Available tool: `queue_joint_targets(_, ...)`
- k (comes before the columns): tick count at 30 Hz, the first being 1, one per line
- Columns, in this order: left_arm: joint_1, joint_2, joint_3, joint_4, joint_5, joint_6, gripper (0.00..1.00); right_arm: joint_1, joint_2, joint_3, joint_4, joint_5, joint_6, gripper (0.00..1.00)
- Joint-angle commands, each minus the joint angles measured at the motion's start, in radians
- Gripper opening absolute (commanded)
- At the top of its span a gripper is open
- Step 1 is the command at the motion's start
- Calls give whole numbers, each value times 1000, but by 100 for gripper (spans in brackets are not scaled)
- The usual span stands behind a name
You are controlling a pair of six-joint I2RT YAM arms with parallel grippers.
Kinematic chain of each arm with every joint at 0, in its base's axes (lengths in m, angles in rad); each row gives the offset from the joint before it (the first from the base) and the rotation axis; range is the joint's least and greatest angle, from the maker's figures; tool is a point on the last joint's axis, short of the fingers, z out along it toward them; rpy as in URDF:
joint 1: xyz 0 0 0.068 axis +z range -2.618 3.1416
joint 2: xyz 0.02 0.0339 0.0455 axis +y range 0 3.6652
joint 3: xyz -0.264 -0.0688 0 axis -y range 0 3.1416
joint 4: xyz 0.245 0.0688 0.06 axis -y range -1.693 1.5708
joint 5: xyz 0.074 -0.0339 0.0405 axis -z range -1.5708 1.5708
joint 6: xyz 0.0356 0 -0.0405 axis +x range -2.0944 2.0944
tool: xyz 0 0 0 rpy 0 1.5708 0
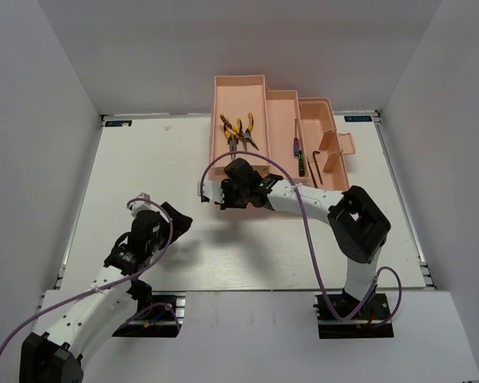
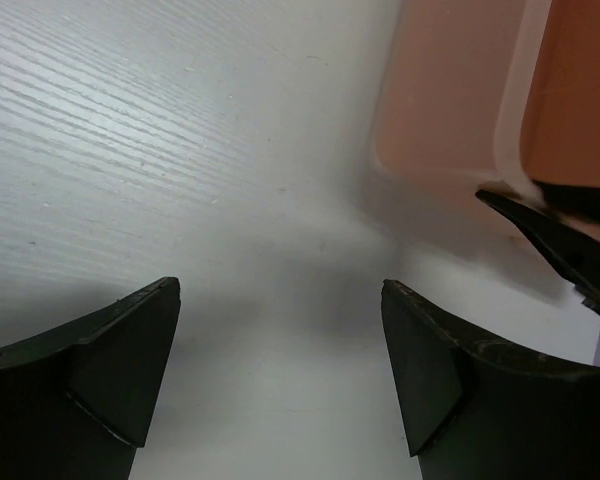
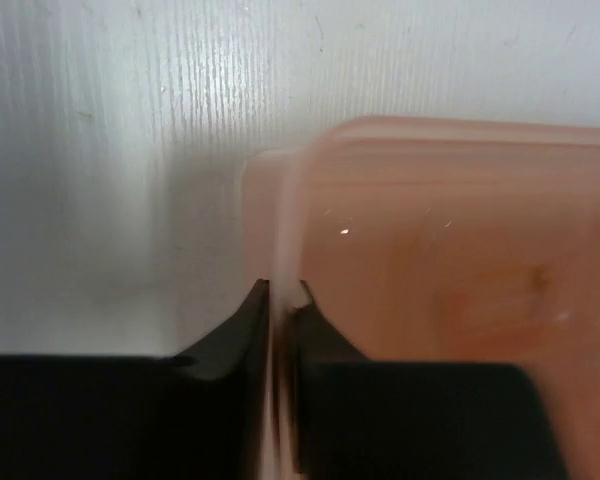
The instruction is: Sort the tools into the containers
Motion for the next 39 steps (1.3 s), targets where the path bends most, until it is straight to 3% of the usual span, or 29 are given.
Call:
queue_joint_targets(1, -1, 48, -17, 107, 61, -32, 90, 0, -9, 33, -2, -3, -14, 1)
queue_joint_targets(3, -1, 82, -28, 197, 120, -46, 86, 2, -20, 64, -31, -24, -10, 0)
queue_joint_targets(6, -1, 182, -40, 337, 196, -69, 66, 0, -59, 125, -125, -58, 26, 0)
queue_joint_targets(7, -1, 213, -40, 363, 213, -69, 51, 0, -87, 137, -140, -67, 46, 0)
queue_joint_targets(10, -1, 343, -19, 467, 288, -90, 25, -11, -140, 191, -198, -90, 88, 0)
queue_joint_targets(16, 8, 588, -28, 760, 383, -115, 8, -47, -229, 269, -303, -164, 190, 0)
queue_joint_targets(20, 8, 729, 21, 929, 456, -92, 8, -71, -289, 277, -344, -210, 243, 0)
queue_joint_targets(28, 39, 1145, 280, 1244, 634, -156, 27, -104, -361, 162, -352, -346, 309, 0)
queue_joint_targets(32, 48, 1233, 404, 1328, 675, -222, 28, -110, -376, 76, -324, -347, 313, 0)
queue_joint_targets(36, 48, 1270, 424, 1370, 684, -263, 29, -117, -382, 26, -312, -379, 315, 0)
queue_joint_targets(37, 48, 1270, 424, 1370, 684, -264, 29, -114, -375, 27, -327, -380, 307, 30)
queue_joint_targets(39, 48, 1270, 424, 1370, 684, -264, 29, -109, -359, 50, -396, -406, 295, 65)
